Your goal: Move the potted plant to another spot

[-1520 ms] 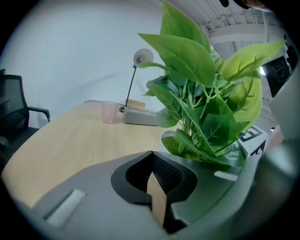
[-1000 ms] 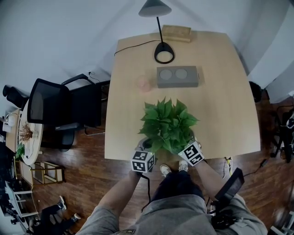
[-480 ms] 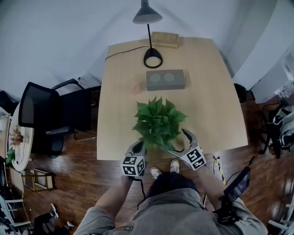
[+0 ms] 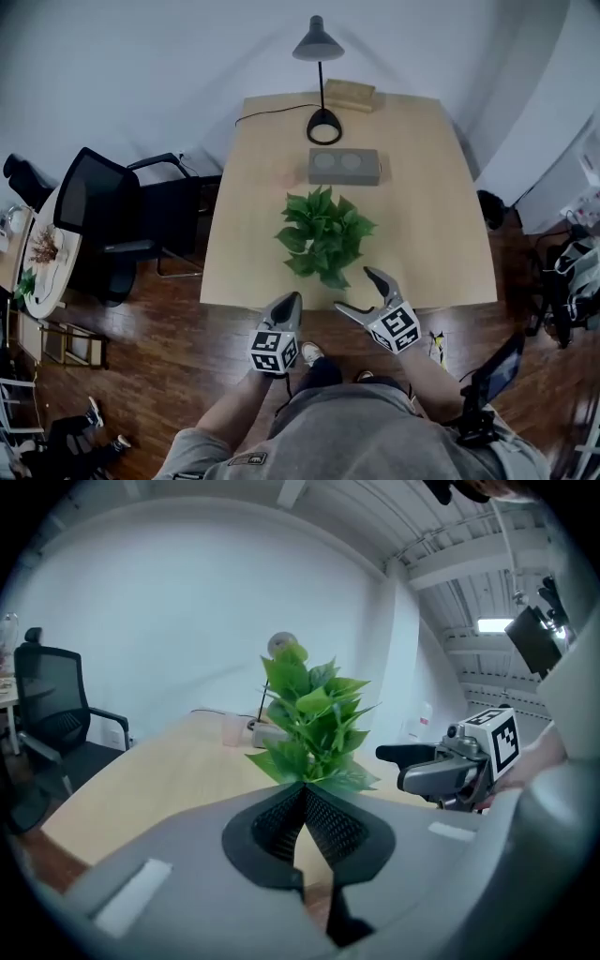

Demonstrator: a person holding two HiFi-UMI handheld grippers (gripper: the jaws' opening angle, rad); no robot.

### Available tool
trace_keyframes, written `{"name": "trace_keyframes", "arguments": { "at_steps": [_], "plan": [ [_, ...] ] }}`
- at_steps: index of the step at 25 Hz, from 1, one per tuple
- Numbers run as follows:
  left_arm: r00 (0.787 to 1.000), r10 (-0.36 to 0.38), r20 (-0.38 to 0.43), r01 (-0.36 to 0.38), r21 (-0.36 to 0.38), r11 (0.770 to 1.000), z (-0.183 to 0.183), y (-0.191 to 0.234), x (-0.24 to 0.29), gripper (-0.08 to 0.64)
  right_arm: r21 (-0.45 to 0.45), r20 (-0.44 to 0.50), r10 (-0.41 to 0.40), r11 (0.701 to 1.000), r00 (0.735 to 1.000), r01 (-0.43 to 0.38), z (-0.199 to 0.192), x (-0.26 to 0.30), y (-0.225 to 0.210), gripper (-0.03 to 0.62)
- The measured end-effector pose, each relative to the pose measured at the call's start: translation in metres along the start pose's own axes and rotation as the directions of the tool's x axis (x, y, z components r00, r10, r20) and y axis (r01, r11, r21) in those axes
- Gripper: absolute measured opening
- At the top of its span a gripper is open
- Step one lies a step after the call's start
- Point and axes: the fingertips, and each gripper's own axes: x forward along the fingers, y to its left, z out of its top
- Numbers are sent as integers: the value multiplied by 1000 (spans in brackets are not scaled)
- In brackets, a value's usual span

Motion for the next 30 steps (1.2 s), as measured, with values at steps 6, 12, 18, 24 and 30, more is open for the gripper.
{"name": "trace_keyframes", "arguments": {
  "at_steps": [6,12,18,24,30],
  "plan": [
    [996,18,93,-16,-19,1000,7,-78,-40,-6,5,53,74,997,996,-75,16,-65,39,392],
    [985,47,168,-43,-31,999,11,-144,-78,-6,55,138,134,988,981,-143,24,-128,65,279],
    [980,54,189,-52,-13,999,15,-172,-107,-6,72,175,165,981,971,-180,36,-161,92,23],
    [977,2,215,-2,-2,1000,26,-180,-120,-6,15,162,156,987,974,-160,48,-174,120,6],
    [974,-100,203,98,20,995,31,-170,-131,-6,30,128,56,998,990,-60,52,-164,143,6]
  ]
}}
